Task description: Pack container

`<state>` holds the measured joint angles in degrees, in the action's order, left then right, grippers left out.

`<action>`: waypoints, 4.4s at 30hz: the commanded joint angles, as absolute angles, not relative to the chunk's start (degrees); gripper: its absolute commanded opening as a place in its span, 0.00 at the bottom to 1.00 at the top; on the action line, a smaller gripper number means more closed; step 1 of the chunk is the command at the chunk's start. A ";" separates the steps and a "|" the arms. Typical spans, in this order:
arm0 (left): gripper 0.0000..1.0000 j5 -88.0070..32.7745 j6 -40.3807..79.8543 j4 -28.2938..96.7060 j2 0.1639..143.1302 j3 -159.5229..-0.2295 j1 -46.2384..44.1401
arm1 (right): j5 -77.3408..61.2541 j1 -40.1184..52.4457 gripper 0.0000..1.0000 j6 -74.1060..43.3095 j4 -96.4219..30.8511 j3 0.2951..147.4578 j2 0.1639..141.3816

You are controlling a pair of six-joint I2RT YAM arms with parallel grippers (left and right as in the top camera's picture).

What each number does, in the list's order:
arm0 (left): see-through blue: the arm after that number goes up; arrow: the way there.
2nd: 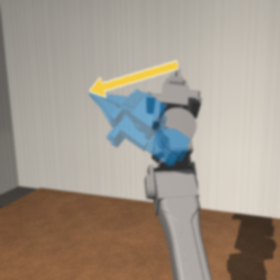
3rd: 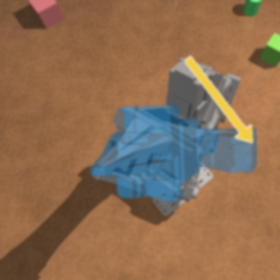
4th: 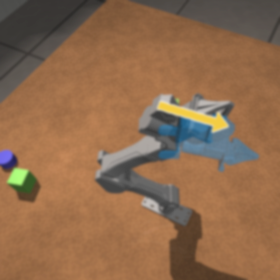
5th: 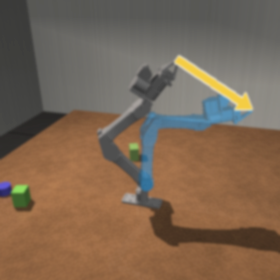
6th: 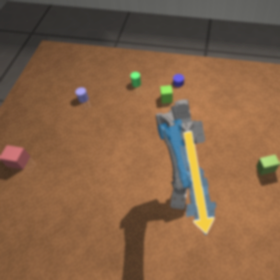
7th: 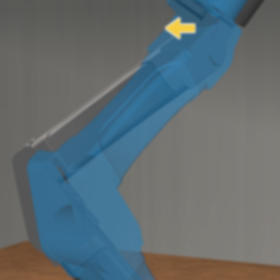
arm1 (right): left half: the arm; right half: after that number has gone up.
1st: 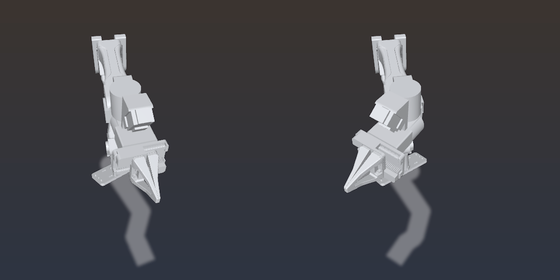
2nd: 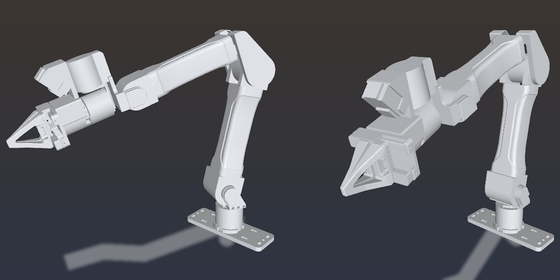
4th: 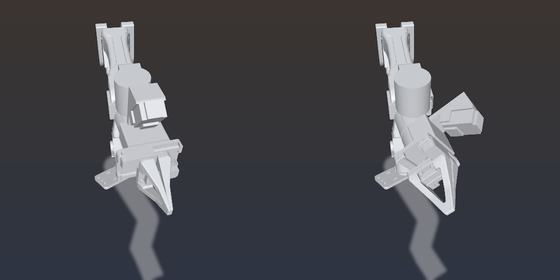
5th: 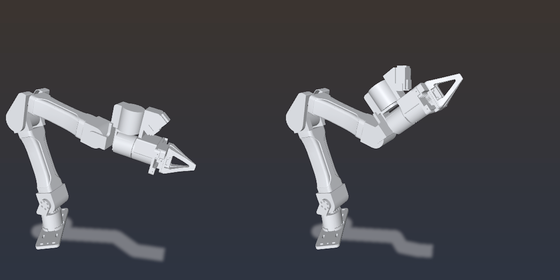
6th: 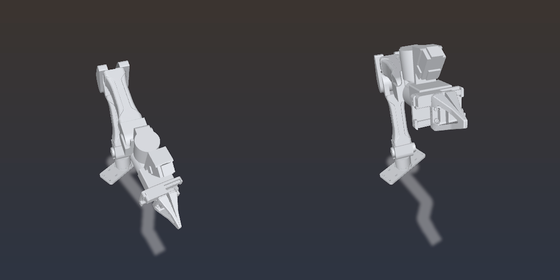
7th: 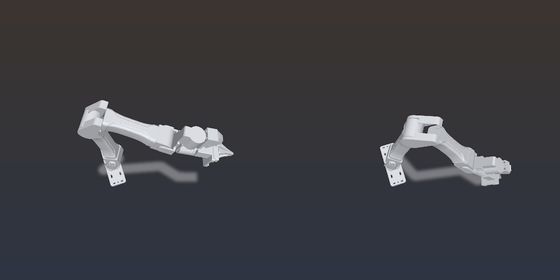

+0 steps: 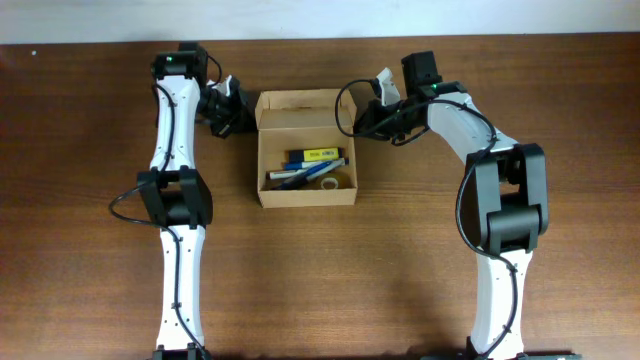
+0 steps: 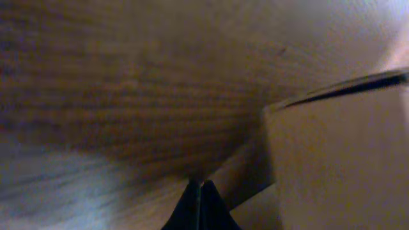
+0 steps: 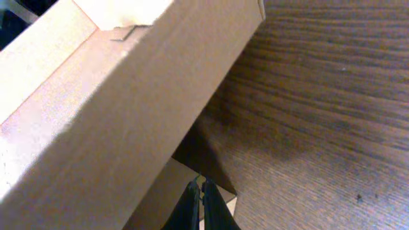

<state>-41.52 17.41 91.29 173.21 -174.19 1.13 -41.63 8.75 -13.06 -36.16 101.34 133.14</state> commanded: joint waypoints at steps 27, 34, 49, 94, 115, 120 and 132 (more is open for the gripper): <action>0.02 -61.76 18.61 71.13 172.77 -179.92 1.83 | -52.27 8.56 0.04 -12.95 -19.66 104.38 133.32; 0.02 -62.83 17.96 71.81 169.71 -179.92 1.65 | -52.73 8.58 0.04 -11.79 -23.03 109.25 131.39; 0.02 -48.62 8.01 88.07 158.12 -179.89 -1.63 | -49.43 9.96 0.04 1.13 -48.75 124.07 131.09; 0.02 -7.77 5.04 94.43 128.31 -128.62 -12.99 | -10.26 27.38 0.04 11.51 -82.89 123.90 125.08; 0.02 -8.80 5.06 89.21 125.47 -126.41 -11.29 | -9.26 23.73 0.04 6.55 -72.40 118.28 119.96; 0.02 -2.11 5.10 91.90 121.75 -139.52 -9.74 | 1.78 22.09 0.04 5.50 -78.24 131.92 114.87; 0.02 10.41 6.83 96.68 107.39 -149.42 -9.67 | 11.25 20.12 0.04 1.39 -84.12 136.44 100.01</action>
